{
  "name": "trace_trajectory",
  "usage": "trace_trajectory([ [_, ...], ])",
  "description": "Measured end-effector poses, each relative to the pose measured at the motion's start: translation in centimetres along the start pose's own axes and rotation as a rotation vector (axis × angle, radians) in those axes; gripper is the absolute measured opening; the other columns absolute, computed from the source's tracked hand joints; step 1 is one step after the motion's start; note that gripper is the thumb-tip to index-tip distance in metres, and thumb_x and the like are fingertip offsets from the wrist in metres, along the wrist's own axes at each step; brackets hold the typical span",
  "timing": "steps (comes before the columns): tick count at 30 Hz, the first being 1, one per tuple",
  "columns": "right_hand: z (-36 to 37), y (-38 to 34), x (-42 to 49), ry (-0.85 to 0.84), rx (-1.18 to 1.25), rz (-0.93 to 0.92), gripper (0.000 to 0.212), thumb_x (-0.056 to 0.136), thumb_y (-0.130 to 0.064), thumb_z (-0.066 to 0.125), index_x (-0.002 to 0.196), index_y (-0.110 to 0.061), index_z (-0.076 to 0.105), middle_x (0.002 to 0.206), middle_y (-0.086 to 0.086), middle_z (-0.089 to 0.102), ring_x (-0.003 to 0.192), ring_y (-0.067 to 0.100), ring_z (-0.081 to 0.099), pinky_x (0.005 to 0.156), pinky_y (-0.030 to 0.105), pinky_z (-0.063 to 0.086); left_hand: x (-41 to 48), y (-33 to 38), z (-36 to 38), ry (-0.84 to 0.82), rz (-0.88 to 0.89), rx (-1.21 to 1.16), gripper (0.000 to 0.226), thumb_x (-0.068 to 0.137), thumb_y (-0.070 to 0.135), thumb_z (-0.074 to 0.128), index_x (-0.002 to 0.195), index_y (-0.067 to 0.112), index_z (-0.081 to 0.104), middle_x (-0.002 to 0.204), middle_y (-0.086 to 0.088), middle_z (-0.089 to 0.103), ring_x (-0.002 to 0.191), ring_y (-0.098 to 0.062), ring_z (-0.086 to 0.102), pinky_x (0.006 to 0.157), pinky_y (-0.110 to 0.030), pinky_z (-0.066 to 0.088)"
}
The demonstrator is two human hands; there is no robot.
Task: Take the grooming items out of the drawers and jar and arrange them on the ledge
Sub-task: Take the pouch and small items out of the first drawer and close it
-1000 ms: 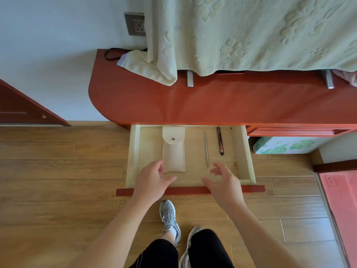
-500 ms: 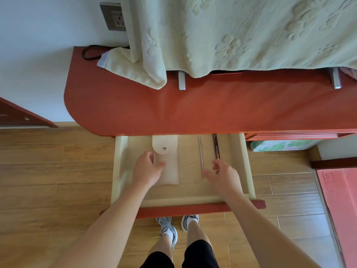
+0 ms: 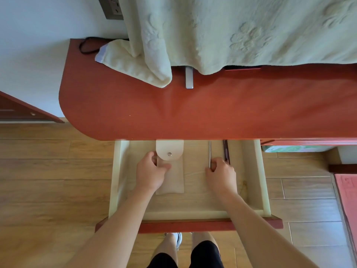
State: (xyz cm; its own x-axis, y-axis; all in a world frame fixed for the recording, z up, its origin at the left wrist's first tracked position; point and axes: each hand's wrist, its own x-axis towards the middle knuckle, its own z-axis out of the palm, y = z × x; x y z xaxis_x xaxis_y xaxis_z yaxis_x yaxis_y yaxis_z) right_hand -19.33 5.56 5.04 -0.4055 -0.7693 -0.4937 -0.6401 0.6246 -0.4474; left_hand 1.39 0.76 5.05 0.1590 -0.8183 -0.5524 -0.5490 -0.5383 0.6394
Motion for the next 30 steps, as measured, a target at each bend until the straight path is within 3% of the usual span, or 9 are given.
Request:
trace_trajectory([
  [4, 0.0, -0.2, -0.2, -0.01, 0.006, -0.019, 0.015, 0.088, -0.012, 0.057, 0.101, -0.018, 0.06, 0.068, -0.004, 0.059, 0.061, 0.01, 0.055, 0.049, 0.022, 0.038, -0.3, 0.2, -0.1, -0.021, -0.003, -0.036, 0.036, 0.077, 0.017, 0.082, 0.105, 0.021, 0.06, 0.087, 0.008, 0.069, 0.077, -0.003, 0.064, 0.058, -0.017, 0.042],
  [10, -0.7, -0.5, -1.2, -0.008, 0.016, -0.016, 0.017, 0.085, -0.013, 0.058, 0.101, -0.018, 0.063, 0.065, -0.003, 0.061, 0.056, 0.012, 0.055, 0.05, 0.026, 0.048, -1.0, -0.4, -0.5, -0.1, -0.094, -0.166, 0.028, 0.077, 0.016, 0.081, 0.102, 0.016, 0.068, 0.094, 0.004, 0.074, 0.086, -0.015, 0.071, 0.071, -0.037, 0.059],
  [14, -1.7, -0.9, -2.9, -0.007, 0.05, -0.028, 0.027, 0.086, -0.013, 0.058, 0.112, -0.018, 0.064, 0.062, -0.005, 0.062, 0.054, 0.009, 0.056, 0.048, 0.02, 0.042, -2.4, 0.0, -1.4, -0.157, -0.119, -0.282, 0.017, 0.082, 0.01, 0.077, 0.098, 0.013, 0.071, 0.094, 0.001, 0.076, 0.087, -0.018, 0.072, 0.066, -0.033, 0.055],
  [17, -2.7, -1.5, -4.4, 0.001, 0.085, -0.019, 0.034, 0.084, -0.014, 0.059, 0.118, -0.018, 0.064, 0.064, -0.006, 0.064, 0.058, 0.011, 0.061, 0.051, 0.026, 0.051, -3.8, 0.6, -2.2, -0.172, -0.149, -0.345, 0.016, 0.081, 0.009, 0.079, 0.095, 0.011, 0.072, 0.094, -0.002, 0.076, 0.088, -0.021, 0.072, 0.073, -0.04, 0.058],
  [20, -3.7, -1.8, -5.9, 0.015, 0.127, -0.015, 0.035, 0.083, -0.014, 0.059, 0.117, -0.018, 0.066, 0.065, -0.005, 0.066, 0.061, 0.014, 0.064, 0.059, 0.031, 0.057, -5.4, 1.3, -3.2, -0.175, -0.182, -0.409, 0.015, 0.08, 0.008, 0.079, 0.094, 0.01, 0.074, 0.09, -0.003, 0.077, 0.086, -0.022, 0.073, 0.068, -0.035, 0.056],
  [26, -6.1, -1.8, -8.8, 0.033, 0.17, -0.064, 0.033, 0.081, -0.014, 0.06, 0.112, -0.019, 0.069, 0.061, -0.004, 0.067, 0.057, 0.016, 0.066, 0.062, 0.031, 0.059, -9.3, 3.1, -4.7, -0.191, -0.137, -0.425, 0.011, 0.082, 0.01, 0.077, 0.093, 0.013, 0.075, 0.086, 0.001, 0.078, 0.087, -0.021, 0.073, 0.08, -0.044, 0.058],
  [30, -7.4, -1.5, -10.8, 0.047, 0.189, -0.115, 0.035, 0.08, -0.013, 0.061, 0.113, -0.018, 0.07, 0.061, -0.002, 0.066, 0.059, 0.018, 0.066, 0.065, 0.033, 0.06, -11.7, 4.3, -4.9, -0.187, -0.085, -0.407, 0.017, 0.082, 0.015, 0.079, 0.098, 0.015, 0.074, 0.091, 0.003, 0.077, 0.091, -0.02, 0.071, 0.078, -0.042, 0.058],
])
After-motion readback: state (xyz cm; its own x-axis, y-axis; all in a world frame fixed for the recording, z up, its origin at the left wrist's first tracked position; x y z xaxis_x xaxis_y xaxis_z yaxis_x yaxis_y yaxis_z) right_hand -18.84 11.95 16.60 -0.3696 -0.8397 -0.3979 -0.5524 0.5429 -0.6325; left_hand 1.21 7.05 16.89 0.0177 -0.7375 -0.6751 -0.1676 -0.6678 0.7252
